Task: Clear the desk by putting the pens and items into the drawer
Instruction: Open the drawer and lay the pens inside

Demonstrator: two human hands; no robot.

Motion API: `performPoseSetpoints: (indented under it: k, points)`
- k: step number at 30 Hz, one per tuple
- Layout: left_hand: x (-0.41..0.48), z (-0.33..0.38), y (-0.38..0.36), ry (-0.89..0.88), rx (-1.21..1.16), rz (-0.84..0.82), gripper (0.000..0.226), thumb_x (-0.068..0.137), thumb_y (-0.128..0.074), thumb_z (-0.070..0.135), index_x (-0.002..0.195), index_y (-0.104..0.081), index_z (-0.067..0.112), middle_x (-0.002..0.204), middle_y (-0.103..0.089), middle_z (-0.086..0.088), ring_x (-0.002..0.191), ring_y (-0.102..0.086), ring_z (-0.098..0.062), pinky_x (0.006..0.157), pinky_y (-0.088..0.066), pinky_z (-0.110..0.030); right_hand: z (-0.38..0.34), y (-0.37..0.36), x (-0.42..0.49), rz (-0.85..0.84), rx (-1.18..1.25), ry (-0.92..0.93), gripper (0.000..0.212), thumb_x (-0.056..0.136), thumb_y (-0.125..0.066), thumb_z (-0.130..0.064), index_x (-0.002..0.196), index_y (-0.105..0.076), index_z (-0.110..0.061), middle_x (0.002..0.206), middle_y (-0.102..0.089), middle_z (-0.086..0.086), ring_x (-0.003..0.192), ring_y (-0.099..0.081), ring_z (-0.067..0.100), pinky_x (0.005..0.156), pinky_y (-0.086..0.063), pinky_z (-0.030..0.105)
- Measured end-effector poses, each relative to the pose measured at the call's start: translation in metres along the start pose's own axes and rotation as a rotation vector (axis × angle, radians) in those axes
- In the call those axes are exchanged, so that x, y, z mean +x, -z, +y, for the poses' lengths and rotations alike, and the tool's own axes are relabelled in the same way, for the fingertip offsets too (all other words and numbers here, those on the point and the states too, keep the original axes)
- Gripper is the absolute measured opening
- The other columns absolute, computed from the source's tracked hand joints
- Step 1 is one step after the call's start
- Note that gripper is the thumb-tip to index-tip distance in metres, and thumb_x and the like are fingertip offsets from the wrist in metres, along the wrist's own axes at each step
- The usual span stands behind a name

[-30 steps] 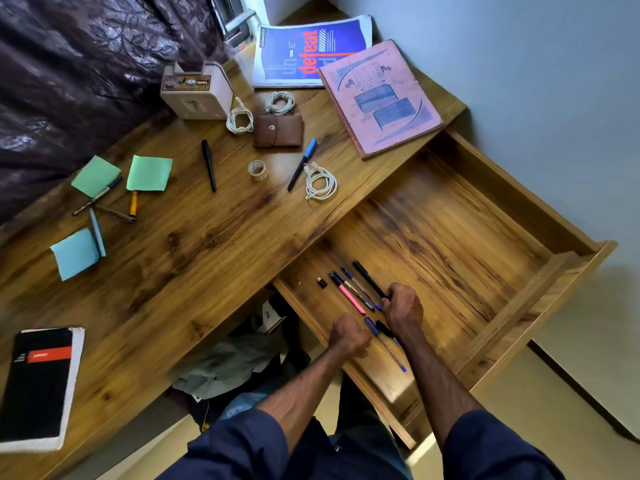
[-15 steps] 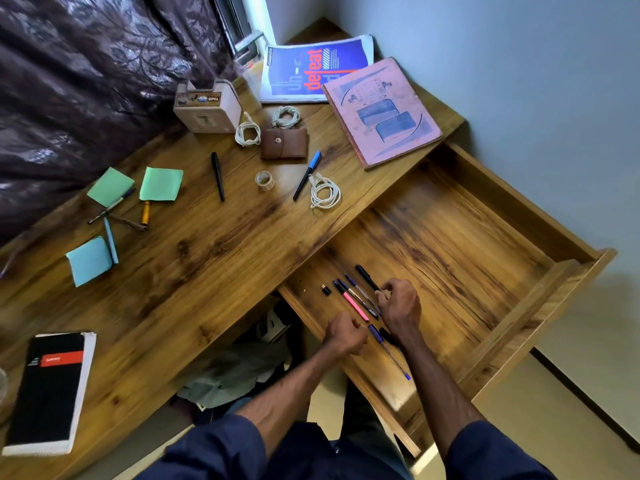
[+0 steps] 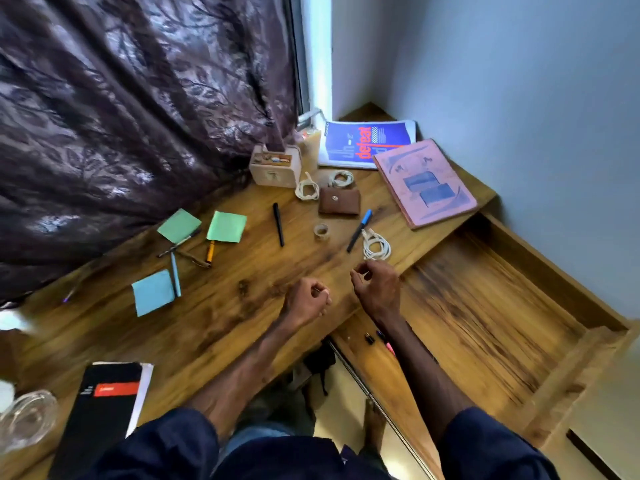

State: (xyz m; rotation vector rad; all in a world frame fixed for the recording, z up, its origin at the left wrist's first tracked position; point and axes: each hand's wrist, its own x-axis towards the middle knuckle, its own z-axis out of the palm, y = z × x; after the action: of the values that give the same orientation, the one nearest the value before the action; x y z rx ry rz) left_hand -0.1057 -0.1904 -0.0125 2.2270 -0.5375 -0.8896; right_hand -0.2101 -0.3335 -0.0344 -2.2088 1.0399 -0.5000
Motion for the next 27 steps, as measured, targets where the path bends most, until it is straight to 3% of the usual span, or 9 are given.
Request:
performPoseSetpoints:
  k: [4,10,15,18,20,23,27]
  points:
    - [0.039,-0.028,0.053,0.034,0.053,0.099,0.013,0.083,-0.063,0.029,0.072,-0.068,0.024,0.074,-0.076,0.008,0.066,-0.073,-0.015,0.068,-0.064,-0.040,-0.024,-0.039,0.029,-0.079,-0.049,-0.070,0.013,0.082,-0.068,-0.025,0.089,-0.073,-0.016,0.086,-0.073,0.002,0.077,-0.068,0.018,0.068,-0.057,0.036]
    - [0.071,-0.057,0.090,0.135,0.123,0.114,0.012,0.076,-0.061,0.040,0.072,-0.067,0.031,0.080,-0.074,0.013,0.078,-0.073,-0.014,0.081,-0.061,-0.037,-0.035,-0.068,0.085,-0.052,-0.167,-0.179,0.015,0.083,-0.063,-0.016,0.088,-0.071,-0.004,0.088,-0.071,0.022,0.084,-0.068,0.037,0.070,-0.053,0.039]
    - [0.089,-0.054,0.107,0.095,0.200,0.156,0.009,0.090,-0.060,0.028,0.090,-0.069,0.024,0.100,-0.072,0.005,0.101,-0.066,-0.019,0.086,-0.054,-0.031,-0.037,-0.085,0.111,-0.132,-0.320,-0.257,0.012,0.075,-0.069,-0.011,0.076,-0.072,0.001,0.078,-0.069,0.024,0.077,-0.068,0.039,0.067,-0.054,0.040]
    - [0.108,-0.040,0.108,0.083,0.236,0.198,0.011,0.096,-0.054,0.024,0.095,-0.064,0.023,0.110,-0.068,-0.001,0.109,-0.059,-0.023,0.083,-0.043,-0.029,-0.037,-0.079,0.108,-0.089,-0.266,-0.275,0.010,0.066,-0.072,-0.004,0.065,-0.069,0.006,0.066,-0.067,0.024,0.068,-0.066,0.040,0.061,-0.052,0.039]
    - [0.125,-0.030,0.107,0.080,0.255,0.231,0.016,0.099,-0.051,0.027,0.103,-0.063,0.016,0.117,-0.066,-0.005,0.115,-0.058,-0.026,0.089,-0.045,-0.033,-0.043,-0.074,0.093,-0.046,-0.169,-0.281,0.007,0.068,-0.069,0.000,0.062,-0.065,0.001,0.062,-0.063,0.018,0.062,-0.063,0.038,0.055,-0.043,0.036]
    - [0.148,-0.025,0.104,0.103,0.301,0.226,0.041,0.101,-0.054,0.038,0.128,-0.057,0.008,0.134,-0.058,-0.014,0.126,-0.052,-0.032,0.103,-0.041,-0.040,-0.050,-0.072,0.064,-0.123,-0.072,-0.371,0.011,0.073,-0.065,-0.002,0.071,-0.056,-0.008,0.067,-0.059,0.004,0.063,-0.056,0.026,0.055,-0.040,0.033]
    - [0.165,-0.026,0.098,0.136,0.337,0.139,0.058,0.103,-0.052,0.036,0.146,-0.039,0.000,0.154,-0.037,-0.021,0.145,-0.032,-0.034,0.115,-0.025,-0.039,-0.039,-0.079,0.022,-0.243,-0.019,-0.513,0.023,0.070,-0.069,-0.006,0.089,-0.057,-0.011,0.082,-0.062,0.009,0.076,-0.060,0.028,0.064,-0.052,0.040]
